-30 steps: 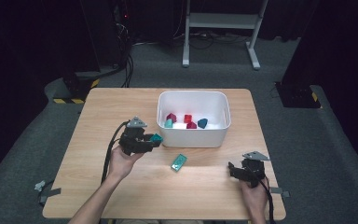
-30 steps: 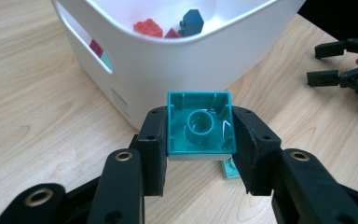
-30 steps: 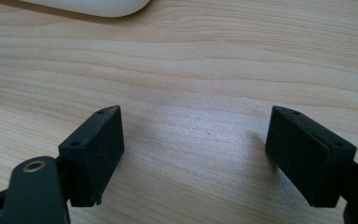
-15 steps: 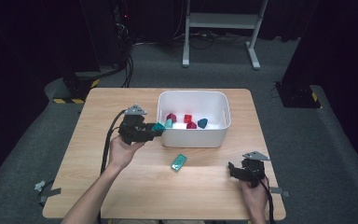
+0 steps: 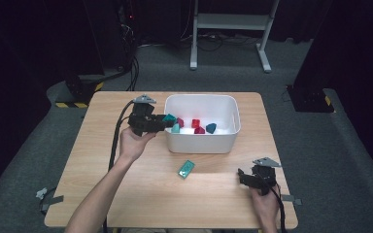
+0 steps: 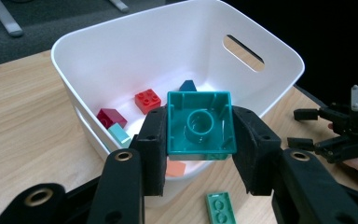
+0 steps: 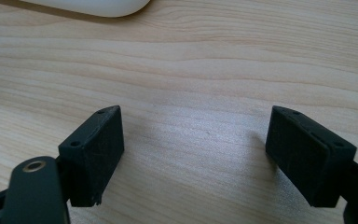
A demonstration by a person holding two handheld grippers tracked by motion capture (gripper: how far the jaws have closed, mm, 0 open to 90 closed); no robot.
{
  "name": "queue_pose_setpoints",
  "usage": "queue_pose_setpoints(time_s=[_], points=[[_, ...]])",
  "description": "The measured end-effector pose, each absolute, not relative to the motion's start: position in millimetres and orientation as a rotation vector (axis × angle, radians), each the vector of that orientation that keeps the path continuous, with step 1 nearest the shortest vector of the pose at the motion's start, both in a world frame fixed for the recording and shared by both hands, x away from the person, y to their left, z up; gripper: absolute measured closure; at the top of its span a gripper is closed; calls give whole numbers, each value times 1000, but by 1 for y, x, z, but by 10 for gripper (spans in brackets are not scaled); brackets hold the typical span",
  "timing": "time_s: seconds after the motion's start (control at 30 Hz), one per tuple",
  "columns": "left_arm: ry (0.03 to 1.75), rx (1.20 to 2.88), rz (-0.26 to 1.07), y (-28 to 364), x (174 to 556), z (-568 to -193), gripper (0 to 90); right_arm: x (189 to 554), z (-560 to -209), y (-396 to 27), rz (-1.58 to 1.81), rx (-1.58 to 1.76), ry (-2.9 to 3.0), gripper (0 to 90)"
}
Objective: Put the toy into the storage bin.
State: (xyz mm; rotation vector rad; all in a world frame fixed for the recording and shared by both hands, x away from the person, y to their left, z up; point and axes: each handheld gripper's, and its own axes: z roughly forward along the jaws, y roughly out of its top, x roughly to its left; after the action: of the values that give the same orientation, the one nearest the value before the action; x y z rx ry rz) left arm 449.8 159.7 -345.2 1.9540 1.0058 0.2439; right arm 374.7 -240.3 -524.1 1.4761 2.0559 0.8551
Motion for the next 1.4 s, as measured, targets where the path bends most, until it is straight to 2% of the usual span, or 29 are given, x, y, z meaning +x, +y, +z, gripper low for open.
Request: queue_pose_setpoints(time_s=[0.93, 1.0, 1.07, 1.4], points=[[1102, 2037, 284, 138, 491, -369, 573, 375, -524, -240, 855, 1476, 2056, 192], [1106, 2041, 293, 137, 491, -370, 524, 375, -524, -240, 855, 1476, 2056, 192], [1098, 2048, 310, 136, 490, -370, 435, 375, -524, -240, 855, 1476, 2056, 192], [1051, 2022, 348, 140, 473, -362, 374, 375, -524, -240, 855, 1474, 2057, 192]])
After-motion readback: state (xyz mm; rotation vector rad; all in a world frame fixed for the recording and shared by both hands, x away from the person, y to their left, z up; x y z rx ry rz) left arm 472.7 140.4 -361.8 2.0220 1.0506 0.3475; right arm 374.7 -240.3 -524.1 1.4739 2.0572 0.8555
